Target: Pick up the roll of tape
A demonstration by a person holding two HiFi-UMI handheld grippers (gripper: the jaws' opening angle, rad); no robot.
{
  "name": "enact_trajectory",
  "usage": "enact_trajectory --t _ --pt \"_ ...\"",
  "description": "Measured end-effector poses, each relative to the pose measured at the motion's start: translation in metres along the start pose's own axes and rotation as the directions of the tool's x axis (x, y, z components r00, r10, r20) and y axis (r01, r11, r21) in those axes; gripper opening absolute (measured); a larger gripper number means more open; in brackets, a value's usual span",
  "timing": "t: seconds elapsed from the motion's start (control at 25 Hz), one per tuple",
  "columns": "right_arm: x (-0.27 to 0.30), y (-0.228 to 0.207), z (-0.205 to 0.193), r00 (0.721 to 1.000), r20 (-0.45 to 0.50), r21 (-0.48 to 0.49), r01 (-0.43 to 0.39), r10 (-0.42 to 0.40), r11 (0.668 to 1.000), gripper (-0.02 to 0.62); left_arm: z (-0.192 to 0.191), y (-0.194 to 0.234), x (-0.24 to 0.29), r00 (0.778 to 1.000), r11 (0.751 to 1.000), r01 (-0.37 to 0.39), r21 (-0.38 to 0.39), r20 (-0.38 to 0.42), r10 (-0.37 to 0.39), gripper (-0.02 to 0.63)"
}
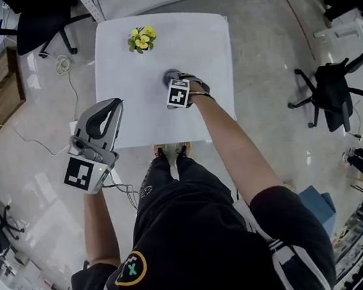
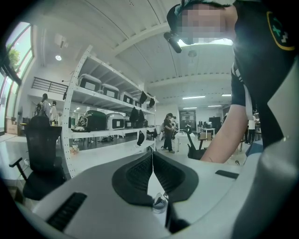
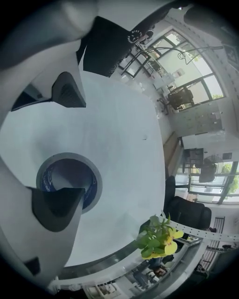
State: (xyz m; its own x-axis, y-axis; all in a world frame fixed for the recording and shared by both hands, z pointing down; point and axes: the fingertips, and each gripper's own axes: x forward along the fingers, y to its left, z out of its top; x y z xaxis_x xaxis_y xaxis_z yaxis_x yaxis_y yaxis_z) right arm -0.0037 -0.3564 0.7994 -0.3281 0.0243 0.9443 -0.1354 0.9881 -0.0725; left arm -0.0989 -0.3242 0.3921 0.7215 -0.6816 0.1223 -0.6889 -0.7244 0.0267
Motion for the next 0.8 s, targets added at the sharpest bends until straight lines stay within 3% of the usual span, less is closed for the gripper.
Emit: enact_trajectory --t 0.4,0.56,0.8 --pt "0.033 0.012 -0.013 0.995 -0.101 -0.078 -0.015 0.007 0.997 0.547 -0.005 0.003 -0.003 1.000 1.000 -0.011 -0.003 -0.018 0.011 0.021" --pt "0.035 0.006 -0.015 0.992 -0.124 -0.103 0.016 -0.029 0.995 0.490 -0.006 0.003 -0.005 1.000 1.000 -0.016 -0.002 -0.024 0.016 0.021" --pt "0.036 0.007 -0.016 0.990 -0.135 -0.118 0.015 -0.031 0.993 0.470 -0.006 -0.002 -0.004 1.000 1.000 -0.009 0.000 -0.020 0.009 0.021"
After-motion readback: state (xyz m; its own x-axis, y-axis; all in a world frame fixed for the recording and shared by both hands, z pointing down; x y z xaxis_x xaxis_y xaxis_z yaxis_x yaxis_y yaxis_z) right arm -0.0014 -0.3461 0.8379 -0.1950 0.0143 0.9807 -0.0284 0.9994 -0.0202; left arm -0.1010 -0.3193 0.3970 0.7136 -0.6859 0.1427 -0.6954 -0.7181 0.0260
